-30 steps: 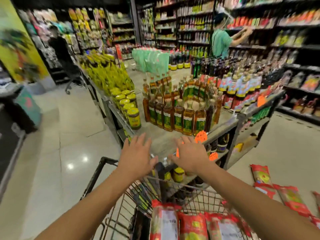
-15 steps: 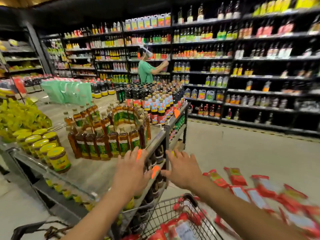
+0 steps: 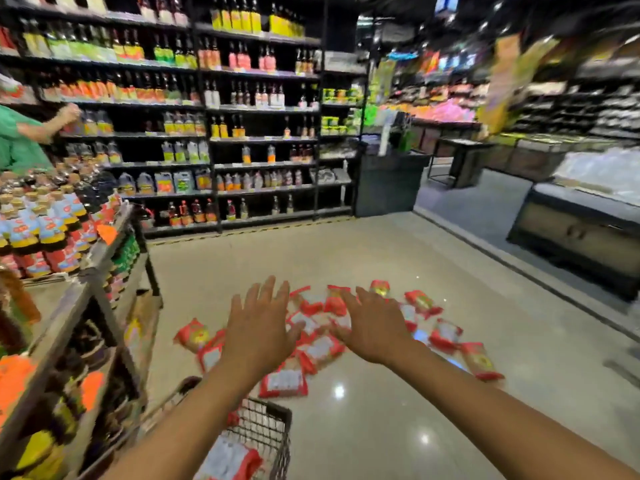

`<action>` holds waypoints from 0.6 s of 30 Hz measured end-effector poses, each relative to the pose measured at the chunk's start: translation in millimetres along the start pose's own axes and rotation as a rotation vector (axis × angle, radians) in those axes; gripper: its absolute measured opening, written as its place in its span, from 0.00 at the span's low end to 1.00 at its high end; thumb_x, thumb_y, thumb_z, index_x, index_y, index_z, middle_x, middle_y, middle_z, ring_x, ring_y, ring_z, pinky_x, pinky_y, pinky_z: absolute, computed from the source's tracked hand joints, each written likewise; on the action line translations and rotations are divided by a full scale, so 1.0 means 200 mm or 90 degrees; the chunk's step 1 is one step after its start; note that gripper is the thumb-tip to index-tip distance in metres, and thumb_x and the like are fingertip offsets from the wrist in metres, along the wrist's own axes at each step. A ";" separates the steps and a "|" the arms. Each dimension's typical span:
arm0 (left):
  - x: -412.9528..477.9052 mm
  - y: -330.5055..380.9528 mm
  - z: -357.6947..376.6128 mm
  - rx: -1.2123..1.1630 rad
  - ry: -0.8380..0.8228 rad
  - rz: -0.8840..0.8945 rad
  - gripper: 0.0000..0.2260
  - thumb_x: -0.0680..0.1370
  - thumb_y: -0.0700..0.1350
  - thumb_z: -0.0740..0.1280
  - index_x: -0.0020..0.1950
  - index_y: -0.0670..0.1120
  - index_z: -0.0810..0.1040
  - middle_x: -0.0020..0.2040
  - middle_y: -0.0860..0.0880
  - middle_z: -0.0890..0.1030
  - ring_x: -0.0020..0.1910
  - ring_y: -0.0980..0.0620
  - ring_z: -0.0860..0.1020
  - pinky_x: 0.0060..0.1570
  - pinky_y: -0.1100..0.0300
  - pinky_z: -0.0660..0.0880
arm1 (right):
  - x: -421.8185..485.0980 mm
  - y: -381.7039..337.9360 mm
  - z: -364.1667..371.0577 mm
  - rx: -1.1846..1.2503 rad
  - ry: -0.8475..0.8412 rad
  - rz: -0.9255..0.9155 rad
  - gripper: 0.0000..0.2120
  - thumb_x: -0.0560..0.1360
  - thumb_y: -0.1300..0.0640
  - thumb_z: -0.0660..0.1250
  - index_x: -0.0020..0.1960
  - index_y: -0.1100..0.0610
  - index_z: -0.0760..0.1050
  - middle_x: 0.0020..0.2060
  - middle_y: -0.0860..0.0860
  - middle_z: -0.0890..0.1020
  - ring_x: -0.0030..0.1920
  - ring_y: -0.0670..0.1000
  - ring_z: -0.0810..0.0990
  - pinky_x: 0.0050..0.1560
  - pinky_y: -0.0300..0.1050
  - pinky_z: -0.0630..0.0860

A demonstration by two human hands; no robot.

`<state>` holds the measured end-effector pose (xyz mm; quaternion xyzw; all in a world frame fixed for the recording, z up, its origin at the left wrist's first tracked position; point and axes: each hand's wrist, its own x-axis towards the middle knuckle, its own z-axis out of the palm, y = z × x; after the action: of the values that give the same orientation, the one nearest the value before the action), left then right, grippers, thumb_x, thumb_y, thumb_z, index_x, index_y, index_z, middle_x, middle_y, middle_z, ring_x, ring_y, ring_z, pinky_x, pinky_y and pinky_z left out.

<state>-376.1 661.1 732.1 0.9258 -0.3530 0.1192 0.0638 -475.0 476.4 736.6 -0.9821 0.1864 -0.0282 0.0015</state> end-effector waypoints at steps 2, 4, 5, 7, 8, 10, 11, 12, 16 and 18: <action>0.04 0.16 0.00 -0.006 0.008 0.059 0.35 0.81 0.66 0.54 0.83 0.50 0.52 0.83 0.45 0.54 0.80 0.42 0.57 0.76 0.42 0.57 | -0.11 0.18 -0.02 -0.001 -0.010 0.064 0.39 0.78 0.30 0.56 0.81 0.49 0.53 0.79 0.55 0.61 0.77 0.59 0.61 0.74 0.59 0.59; 0.07 0.31 0.01 -0.020 0.000 0.101 0.35 0.80 0.66 0.53 0.82 0.49 0.55 0.82 0.44 0.58 0.79 0.41 0.60 0.75 0.42 0.60 | -0.22 0.32 -0.03 0.007 -0.024 0.116 0.39 0.78 0.30 0.55 0.82 0.48 0.52 0.80 0.55 0.59 0.78 0.59 0.60 0.75 0.59 0.58; 0.08 0.38 0.02 -0.025 -0.012 0.117 0.35 0.78 0.66 0.53 0.81 0.49 0.60 0.81 0.43 0.62 0.77 0.40 0.64 0.73 0.40 0.63 | -0.27 0.39 -0.03 0.009 -0.026 0.138 0.41 0.76 0.28 0.53 0.82 0.48 0.50 0.80 0.54 0.59 0.78 0.58 0.59 0.75 0.59 0.57; 0.11 0.50 0.05 -0.040 -0.037 0.153 0.35 0.74 0.65 0.56 0.74 0.46 0.73 0.73 0.41 0.75 0.68 0.37 0.75 0.64 0.36 0.72 | -0.35 0.50 -0.03 0.011 -0.028 0.183 0.43 0.74 0.27 0.51 0.82 0.47 0.49 0.80 0.54 0.59 0.78 0.58 0.60 0.75 0.60 0.57; 0.12 0.56 0.07 -0.051 -0.036 0.170 0.34 0.73 0.65 0.56 0.71 0.45 0.76 0.69 0.40 0.78 0.65 0.36 0.78 0.61 0.35 0.74 | -0.39 0.55 -0.02 0.007 -0.035 0.204 0.42 0.76 0.27 0.52 0.82 0.47 0.49 0.80 0.54 0.58 0.78 0.58 0.59 0.75 0.60 0.57; 0.16 0.67 0.10 -0.071 -0.043 0.203 0.35 0.72 0.65 0.53 0.70 0.45 0.76 0.68 0.40 0.79 0.64 0.36 0.78 0.61 0.36 0.73 | -0.46 0.66 -0.01 -0.003 -0.047 0.242 0.39 0.78 0.31 0.55 0.82 0.48 0.50 0.81 0.55 0.57 0.79 0.58 0.58 0.76 0.60 0.56; 0.18 0.74 0.12 -0.073 -0.040 0.221 0.35 0.73 0.65 0.53 0.71 0.45 0.76 0.68 0.40 0.78 0.64 0.36 0.77 0.62 0.36 0.73 | -0.49 0.71 -0.01 -0.004 -0.052 0.259 0.38 0.79 0.32 0.55 0.82 0.48 0.50 0.81 0.55 0.56 0.79 0.57 0.58 0.76 0.60 0.56; 0.20 0.80 0.13 -0.071 -0.033 0.238 0.34 0.73 0.65 0.54 0.70 0.45 0.76 0.68 0.40 0.78 0.64 0.36 0.77 0.61 0.36 0.73 | -0.52 0.77 -0.01 -0.001 -0.055 0.274 0.38 0.79 0.33 0.56 0.82 0.48 0.50 0.81 0.55 0.56 0.79 0.57 0.57 0.76 0.59 0.56; 0.28 1.06 0.23 -0.058 -0.043 0.291 0.32 0.74 0.65 0.63 0.71 0.45 0.75 0.70 0.40 0.77 0.66 0.36 0.76 0.62 0.36 0.73 | -0.61 0.98 0.01 0.025 -0.053 0.326 0.37 0.79 0.34 0.57 0.82 0.48 0.50 0.81 0.53 0.57 0.79 0.56 0.58 0.76 0.59 0.55; 0.32 1.20 0.26 -0.057 -0.038 0.316 0.33 0.76 0.66 0.63 0.74 0.47 0.71 0.73 0.42 0.74 0.69 0.37 0.73 0.65 0.37 0.70 | -0.63 1.10 0.04 0.043 -0.049 0.354 0.37 0.79 0.33 0.57 0.82 0.47 0.50 0.81 0.54 0.57 0.80 0.56 0.58 0.77 0.59 0.55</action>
<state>-482.7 431.7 707.8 0.8102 -0.5761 0.0878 0.0629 -672.8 317.5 718.0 -0.8929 0.4475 0.0041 0.0489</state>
